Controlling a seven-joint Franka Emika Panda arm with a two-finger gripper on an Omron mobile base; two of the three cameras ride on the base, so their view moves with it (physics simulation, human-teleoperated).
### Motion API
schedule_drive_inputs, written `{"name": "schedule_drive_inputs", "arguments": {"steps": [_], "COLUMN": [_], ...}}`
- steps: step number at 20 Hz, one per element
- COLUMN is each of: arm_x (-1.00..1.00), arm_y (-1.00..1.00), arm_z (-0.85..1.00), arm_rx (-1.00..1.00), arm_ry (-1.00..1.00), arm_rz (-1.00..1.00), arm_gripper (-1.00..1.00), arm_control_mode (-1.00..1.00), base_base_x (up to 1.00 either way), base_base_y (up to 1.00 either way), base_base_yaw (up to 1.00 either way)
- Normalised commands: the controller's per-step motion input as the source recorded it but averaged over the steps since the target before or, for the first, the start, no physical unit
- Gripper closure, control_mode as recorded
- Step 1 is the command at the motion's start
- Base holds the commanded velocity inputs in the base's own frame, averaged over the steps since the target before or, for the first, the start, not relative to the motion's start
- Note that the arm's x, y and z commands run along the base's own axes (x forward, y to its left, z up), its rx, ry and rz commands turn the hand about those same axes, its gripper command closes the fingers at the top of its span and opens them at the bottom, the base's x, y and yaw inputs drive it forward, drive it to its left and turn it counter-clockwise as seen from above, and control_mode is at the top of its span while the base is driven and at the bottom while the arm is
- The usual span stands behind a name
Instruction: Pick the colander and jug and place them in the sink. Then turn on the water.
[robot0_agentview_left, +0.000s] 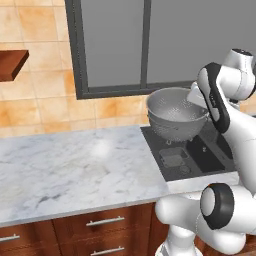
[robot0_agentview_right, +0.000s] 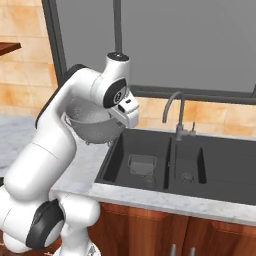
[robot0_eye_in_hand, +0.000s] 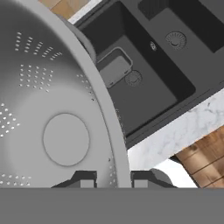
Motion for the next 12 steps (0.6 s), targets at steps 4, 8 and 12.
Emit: {"name": "schedule_drive_inputs", "arguments": {"steps": [4, 8, 12], "arm_x": [0.00, 0.00, 0.00], "arm_y": [0.00, 0.00, 0.00], "arm_z": [0.00, 0.00, 0.00], "arm_rx": [0.00, 0.00, 0.00], "arm_ry": [0.00, 0.00, 0.00], "arm_rz": [0.00, 0.00, 0.00], "arm_gripper": [1.00, 1.00, 1.00], "arm_control_mode": [1.00, 1.00, 1.00], "base_base_x": [0.45, 0.00, 0.00], "base_base_y": [0.00, 0.00, 0.00], "base_base_yaw": [-0.06, 0.00, 0.00]}}
